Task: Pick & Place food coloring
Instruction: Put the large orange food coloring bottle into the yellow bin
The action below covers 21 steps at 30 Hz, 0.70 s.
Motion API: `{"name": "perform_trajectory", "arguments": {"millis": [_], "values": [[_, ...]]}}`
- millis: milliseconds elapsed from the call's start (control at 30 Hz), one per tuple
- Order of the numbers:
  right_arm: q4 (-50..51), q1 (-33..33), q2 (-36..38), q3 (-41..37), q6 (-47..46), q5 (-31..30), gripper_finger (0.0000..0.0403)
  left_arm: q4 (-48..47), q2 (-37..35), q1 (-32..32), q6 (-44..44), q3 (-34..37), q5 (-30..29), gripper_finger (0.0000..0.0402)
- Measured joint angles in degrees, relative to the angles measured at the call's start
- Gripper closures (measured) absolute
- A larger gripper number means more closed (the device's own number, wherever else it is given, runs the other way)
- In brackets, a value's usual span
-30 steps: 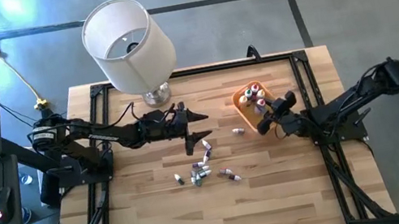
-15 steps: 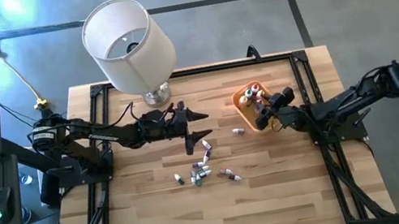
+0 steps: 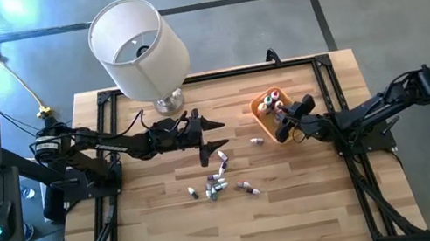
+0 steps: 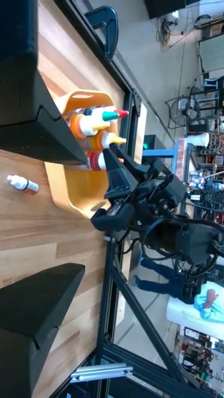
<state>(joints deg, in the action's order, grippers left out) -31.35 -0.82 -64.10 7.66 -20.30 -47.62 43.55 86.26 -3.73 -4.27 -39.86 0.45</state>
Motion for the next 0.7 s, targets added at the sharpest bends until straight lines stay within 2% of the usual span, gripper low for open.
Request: {"name": "perform_trajectory", "arguments": {"millis": [167,333,500,700], "values": [[-0.4,-0.1,0.0,0.0,-0.1,-0.6,0.0368,0.0,0.0,0.0,0.0,0.0,0.0,0.0133],[-1.7,0.0,0.0,0.0,2.6,-2.0,0.0368,0.0,0.0,0.0,0.0,0.0,0.0,0.0133],[-8.1,0.0,0.0,-0.1,7.8,-3.5,0.0356,0.0,0.0,0.0,0.0,0.0,0.0,0.0133],[-11.9,0.3,0.0,-0.1,13.7,-4.6,0.0369,0.0,0.0,0.0,-0.1,0.0,0.0,0.0133]]}}
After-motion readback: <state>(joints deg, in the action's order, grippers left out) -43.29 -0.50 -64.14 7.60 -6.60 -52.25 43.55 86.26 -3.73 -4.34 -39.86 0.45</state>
